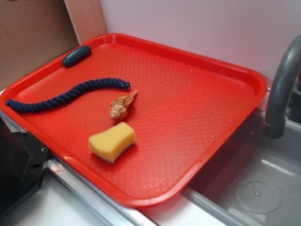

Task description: Grab the shell.

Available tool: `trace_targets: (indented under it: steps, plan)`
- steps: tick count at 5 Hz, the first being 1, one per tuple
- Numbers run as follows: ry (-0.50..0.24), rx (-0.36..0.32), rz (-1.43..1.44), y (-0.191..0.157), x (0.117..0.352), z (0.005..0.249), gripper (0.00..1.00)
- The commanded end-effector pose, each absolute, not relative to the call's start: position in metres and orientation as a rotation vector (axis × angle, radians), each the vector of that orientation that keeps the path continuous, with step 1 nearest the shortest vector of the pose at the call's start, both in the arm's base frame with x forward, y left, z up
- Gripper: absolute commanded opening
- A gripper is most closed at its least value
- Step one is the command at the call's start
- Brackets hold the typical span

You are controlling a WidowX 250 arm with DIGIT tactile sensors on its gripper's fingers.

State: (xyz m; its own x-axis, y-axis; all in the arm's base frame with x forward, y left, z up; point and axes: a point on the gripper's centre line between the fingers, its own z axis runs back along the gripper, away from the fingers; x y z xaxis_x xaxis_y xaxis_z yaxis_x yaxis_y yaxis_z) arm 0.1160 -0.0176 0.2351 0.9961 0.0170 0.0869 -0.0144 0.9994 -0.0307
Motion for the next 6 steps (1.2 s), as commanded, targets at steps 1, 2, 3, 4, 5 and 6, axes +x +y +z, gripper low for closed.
trace_targets:
  steps: [1,2,3,4,5,6]
  plan:
    - [-0.087,-0.03,0.016,-0.018,0.116,0.235,1.0]
    - [-0.071,-0.078,0.164,-0.046,0.127,0.185,1.0]
    - [-0.127,-0.019,0.193,-0.059,0.146,0.134,1.0]
    - [-0.14,0.004,0.17,-0.067,0.158,0.091,1.0]
    - [-0.086,0.016,0.12,-0.069,0.175,0.061,1.0]
    - [-0.07,0.024,0.114,-0.06,0.194,0.047,1.0]
